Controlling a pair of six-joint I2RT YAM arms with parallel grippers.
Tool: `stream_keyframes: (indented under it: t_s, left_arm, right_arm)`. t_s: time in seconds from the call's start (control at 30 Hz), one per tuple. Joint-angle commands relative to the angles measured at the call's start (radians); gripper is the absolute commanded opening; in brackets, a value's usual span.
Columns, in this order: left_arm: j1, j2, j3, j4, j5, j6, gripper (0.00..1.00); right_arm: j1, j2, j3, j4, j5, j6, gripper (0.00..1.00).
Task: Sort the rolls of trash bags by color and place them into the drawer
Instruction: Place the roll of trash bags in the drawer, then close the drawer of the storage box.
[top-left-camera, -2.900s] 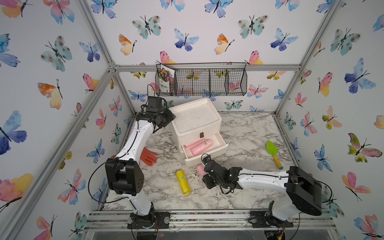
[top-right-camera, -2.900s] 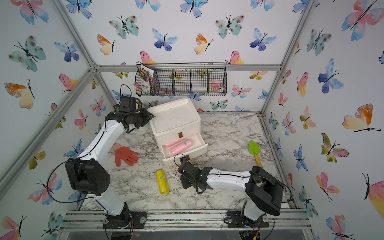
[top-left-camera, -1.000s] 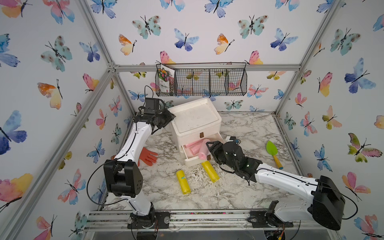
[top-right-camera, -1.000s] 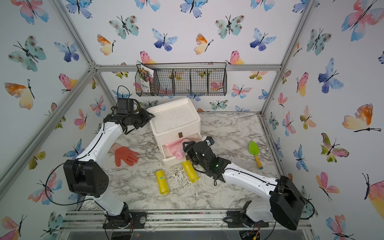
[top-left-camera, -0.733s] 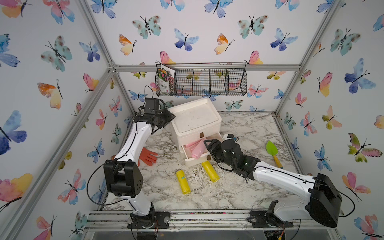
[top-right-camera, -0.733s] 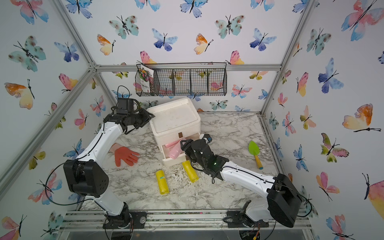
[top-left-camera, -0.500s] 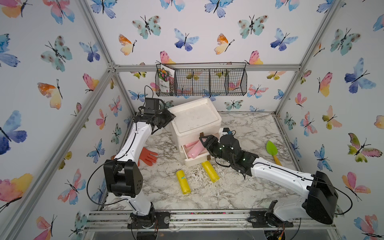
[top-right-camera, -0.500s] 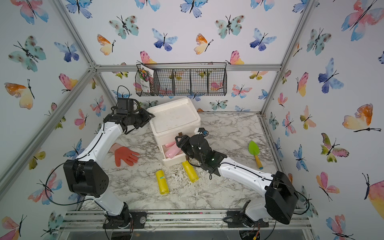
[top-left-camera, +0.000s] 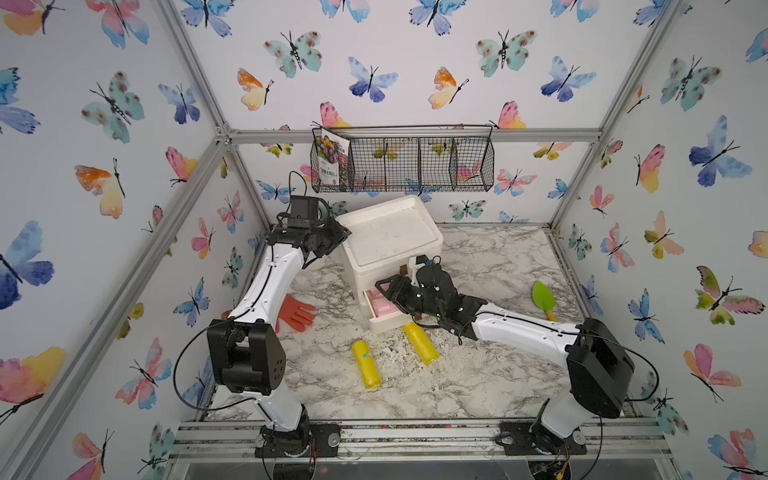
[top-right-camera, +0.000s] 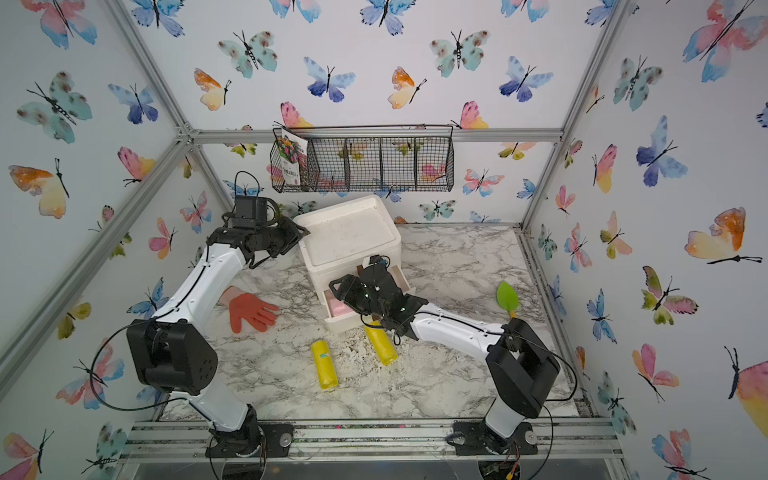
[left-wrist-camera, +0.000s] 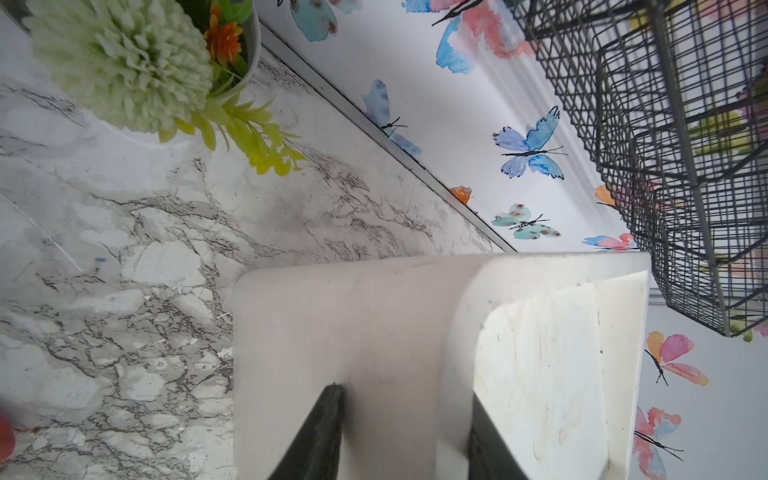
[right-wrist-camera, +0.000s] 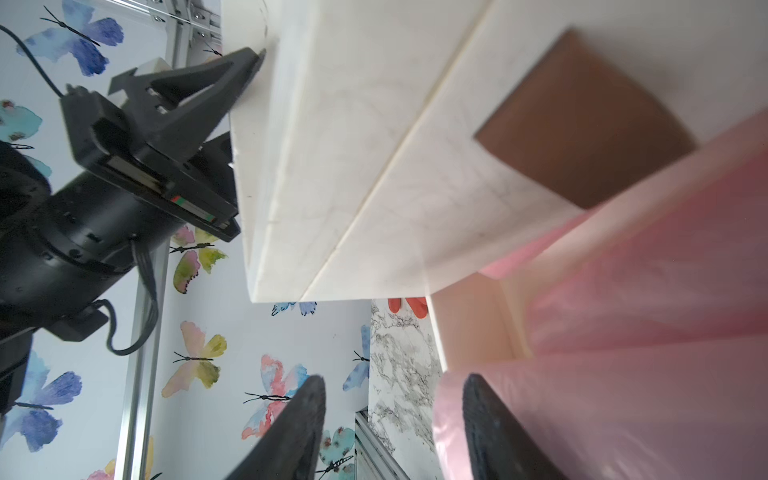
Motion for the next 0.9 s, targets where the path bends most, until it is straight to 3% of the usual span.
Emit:
stream_keyframes:
  t_s: [0.0, 0.23, 0.53, 0.6, 0.67, 0.73, 0.87]
  left_arm:
    - [0.001, -0.002, -0.031, -0.072, 0.055, -0.018, 0.38]
    - [0.002, -0.002, -0.025, -0.082, 0.047, -0.01, 0.39]
    - [0.004, 0.005, -0.02, -0.078, 0.045, -0.012, 0.38]
    - [0.003, 0.009, -0.021, -0.079, 0.045, -0.012, 0.39]
    - [0.003, 0.017, -0.022, -0.078, 0.044, -0.014, 0.38]
    - [0.001, 0.018, -0.021, -0.082, 0.038, -0.013, 0.38]
    - [0.003, 0.023, -0.004, -0.103, 0.02, -0.006, 0.38]
  right_arm:
    - [-0.003, 0.021, 0.0, 0.028, -0.008, -0.011, 0.56]
    - [-0.011, -0.032, -0.09, 0.008, 0.043, -0.032, 0.57]
    - [-0.011, -0.281, -0.196, -0.204, 0.203, -0.158, 0.54]
    - [-0.011, -0.336, -0.243, -0.253, 0.241, -0.165, 0.48]
    - [-0.011, -0.374, -0.288, -0.291, 0.261, -0.167, 0.35]
    - [-0.01, -0.403, -0.334, -0.31, 0.267, -0.158, 0.11]
    - [-0.011, -0.428, -0.397, -0.327, 0.292, -0.153, 0.02]
